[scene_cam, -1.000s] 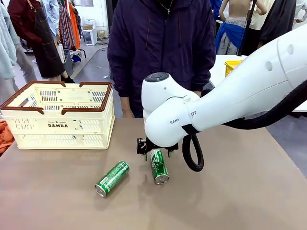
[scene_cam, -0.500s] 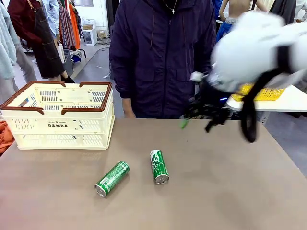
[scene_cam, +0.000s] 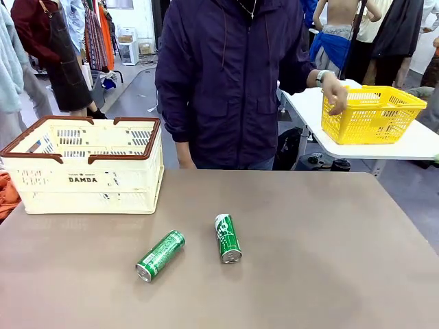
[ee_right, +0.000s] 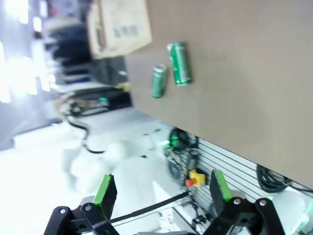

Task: Place the drinks into the Shopping basket.
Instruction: Pick up one drink and place it into the Shopping basket.

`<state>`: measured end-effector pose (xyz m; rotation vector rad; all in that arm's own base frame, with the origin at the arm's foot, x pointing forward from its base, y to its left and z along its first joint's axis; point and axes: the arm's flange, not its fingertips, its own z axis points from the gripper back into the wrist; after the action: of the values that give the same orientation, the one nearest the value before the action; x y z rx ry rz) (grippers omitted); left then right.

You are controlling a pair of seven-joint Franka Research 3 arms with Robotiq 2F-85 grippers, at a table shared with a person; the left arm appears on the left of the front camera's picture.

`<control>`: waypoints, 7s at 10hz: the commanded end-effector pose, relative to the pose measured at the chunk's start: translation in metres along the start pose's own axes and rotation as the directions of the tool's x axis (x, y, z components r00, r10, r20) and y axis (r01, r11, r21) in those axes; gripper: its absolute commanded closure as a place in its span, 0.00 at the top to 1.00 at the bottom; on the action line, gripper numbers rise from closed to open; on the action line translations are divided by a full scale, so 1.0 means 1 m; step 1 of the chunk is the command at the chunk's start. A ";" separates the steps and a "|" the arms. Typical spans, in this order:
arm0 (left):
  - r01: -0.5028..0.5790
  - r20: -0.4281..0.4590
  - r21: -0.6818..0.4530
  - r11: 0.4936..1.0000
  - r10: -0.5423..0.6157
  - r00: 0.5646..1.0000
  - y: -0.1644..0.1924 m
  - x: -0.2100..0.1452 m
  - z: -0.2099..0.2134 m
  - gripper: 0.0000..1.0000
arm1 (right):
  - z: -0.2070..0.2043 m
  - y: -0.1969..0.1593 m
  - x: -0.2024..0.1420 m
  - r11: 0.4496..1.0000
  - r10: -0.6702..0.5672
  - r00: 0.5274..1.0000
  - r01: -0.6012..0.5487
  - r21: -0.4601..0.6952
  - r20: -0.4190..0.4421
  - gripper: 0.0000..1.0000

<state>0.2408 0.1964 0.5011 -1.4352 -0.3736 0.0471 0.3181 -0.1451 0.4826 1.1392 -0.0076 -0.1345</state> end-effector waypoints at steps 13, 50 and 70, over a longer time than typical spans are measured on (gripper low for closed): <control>0.200 -0.354 0.582 0.788 0.024 0.935 -0.132 0.016 -0.251 1.00 | 0.011 -0.028 0.004 0.995 -0.013 0.999 0.010 0.098 0.032 1.00; 0.057 -0.060 0.977 0.207 0.008 0.998 0.035 -0.089 -0.577 1.00 | 0.011 -0.028 0.004 0.995 -0.013 0.999 0.010 0.098 0.032 1.00; 0.124 -0.115 0.963 0.240 -0.050 0.992 0.131 -0.051 -0.658 0.03 | 0.011 -0.028 0.004 0.995 -0.013 0.999 0.010 0.098 0.032 1.00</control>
<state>0.4038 -0.4201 0.3087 -0.1152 -0.2087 0.0616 0.3190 -0.1666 0.4566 1.2437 -0.0517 -0.1625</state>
